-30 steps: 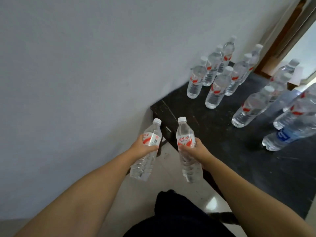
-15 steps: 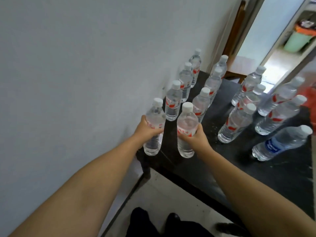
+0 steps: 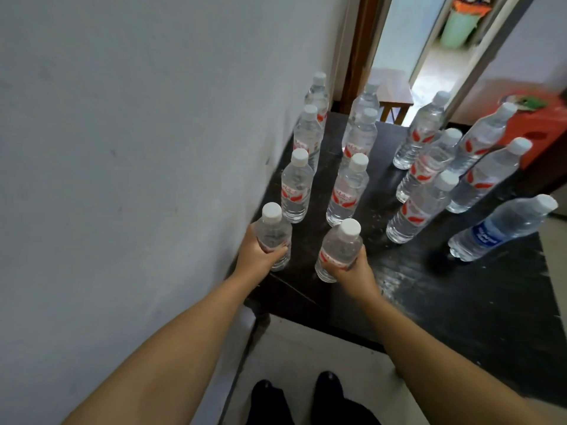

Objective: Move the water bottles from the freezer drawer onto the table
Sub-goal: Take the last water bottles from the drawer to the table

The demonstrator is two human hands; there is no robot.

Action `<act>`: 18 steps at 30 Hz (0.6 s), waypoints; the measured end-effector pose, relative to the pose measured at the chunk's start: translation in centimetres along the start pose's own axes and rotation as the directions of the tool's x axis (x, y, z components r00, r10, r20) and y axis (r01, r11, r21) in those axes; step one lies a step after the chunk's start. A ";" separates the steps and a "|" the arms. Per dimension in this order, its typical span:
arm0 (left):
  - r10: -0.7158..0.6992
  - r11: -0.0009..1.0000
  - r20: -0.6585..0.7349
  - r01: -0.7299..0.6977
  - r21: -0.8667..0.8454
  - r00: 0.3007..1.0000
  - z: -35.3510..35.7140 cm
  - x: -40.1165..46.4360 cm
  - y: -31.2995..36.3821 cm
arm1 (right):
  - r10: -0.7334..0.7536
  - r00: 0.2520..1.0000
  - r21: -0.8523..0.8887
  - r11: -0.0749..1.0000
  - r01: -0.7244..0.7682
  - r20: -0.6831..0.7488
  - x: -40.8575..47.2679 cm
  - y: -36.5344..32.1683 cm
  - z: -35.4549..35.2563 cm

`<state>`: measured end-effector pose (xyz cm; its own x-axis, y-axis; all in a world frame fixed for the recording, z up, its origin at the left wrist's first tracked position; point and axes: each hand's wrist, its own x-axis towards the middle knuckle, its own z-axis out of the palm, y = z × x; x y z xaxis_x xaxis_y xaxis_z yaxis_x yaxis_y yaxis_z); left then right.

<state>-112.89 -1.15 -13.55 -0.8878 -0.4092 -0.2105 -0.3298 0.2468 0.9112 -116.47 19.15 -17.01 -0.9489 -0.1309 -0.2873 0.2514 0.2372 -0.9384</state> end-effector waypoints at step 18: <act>-0.125 0.991 -0.002 0.125 -0.046 0.992 0.6 -1.1 0.0 | 0.196 0.967 -0.086 0.979 -0.184 0.160 -0.1 -0.7 -1.2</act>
<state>-112.11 -0.13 -13.55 -0.8389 -0.4383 -0.3226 -0.4234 0.1533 0.8929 -116.81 20.20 -16.14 -0.8380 -0.2345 -0.4927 0.4045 0.3390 -0.8494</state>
